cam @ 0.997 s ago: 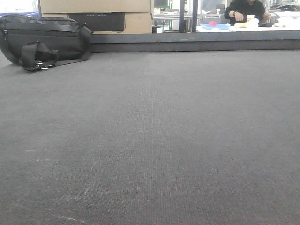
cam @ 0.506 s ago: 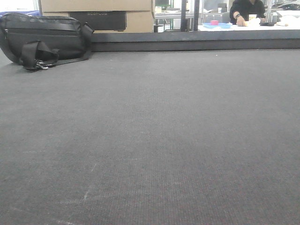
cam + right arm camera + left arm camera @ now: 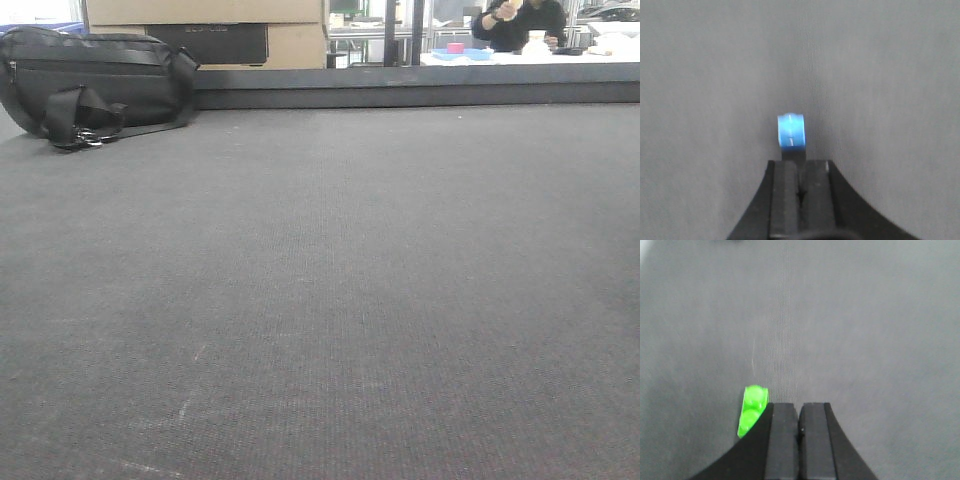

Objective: Grab block from conveyor and place in blue bin
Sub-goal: 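Close left gripper on green block and right gripper on light-blue block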

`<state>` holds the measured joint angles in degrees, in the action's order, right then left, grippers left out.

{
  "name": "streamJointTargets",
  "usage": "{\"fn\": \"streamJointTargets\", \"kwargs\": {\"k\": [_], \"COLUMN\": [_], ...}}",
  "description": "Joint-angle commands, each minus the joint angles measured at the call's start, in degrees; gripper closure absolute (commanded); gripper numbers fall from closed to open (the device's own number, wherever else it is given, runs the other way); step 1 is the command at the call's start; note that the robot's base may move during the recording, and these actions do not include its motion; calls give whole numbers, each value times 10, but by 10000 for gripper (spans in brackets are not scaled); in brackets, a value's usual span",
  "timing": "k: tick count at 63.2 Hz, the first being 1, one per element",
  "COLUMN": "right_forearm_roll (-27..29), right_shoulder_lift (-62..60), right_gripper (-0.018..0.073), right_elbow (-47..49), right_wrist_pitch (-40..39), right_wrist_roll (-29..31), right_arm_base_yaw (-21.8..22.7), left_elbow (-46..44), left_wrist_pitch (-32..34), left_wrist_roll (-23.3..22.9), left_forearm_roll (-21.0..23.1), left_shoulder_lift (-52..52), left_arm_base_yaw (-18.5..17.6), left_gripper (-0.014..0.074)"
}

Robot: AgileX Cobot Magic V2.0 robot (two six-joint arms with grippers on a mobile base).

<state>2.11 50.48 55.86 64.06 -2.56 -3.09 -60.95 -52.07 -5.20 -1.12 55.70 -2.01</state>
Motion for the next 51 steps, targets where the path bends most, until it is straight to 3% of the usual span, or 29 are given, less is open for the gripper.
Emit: {"fn": "streamJointTargets", "kwargs": {"k": [1,16,29,33,44,51], "right_forearm_roll": [-6,-6,-6,-6,-6,-6], "right_shoulder_lift": [63,189,259,276,316,351], "right_gripper": [721,721,697,628,247,176], "right_elbow": [26,30,30,30,29,28], "right_wrist_pitch": [30,27,-24,-26,-45,-50], "right_wrist_roll": [1,1,1,1,2,2], "right_arm_base_yaw": [1,1,1,1,1,1], "left_elbow": [-16,-16,-16,-16,-16,-16], "left_wrist_pitch": [3,29,29,29,29,27], "left_wrist_roll": [-5,-5,-5,-5,-5,-5], "left_forearm_roll": [4,4,7,7,8,11], "left_shoulder_lift": [45,131,159,161,161,161], "left_arm_base_yaw": [1,1,1,1,1,1], "left_gripper": [708,708,708,708,708,708]}}
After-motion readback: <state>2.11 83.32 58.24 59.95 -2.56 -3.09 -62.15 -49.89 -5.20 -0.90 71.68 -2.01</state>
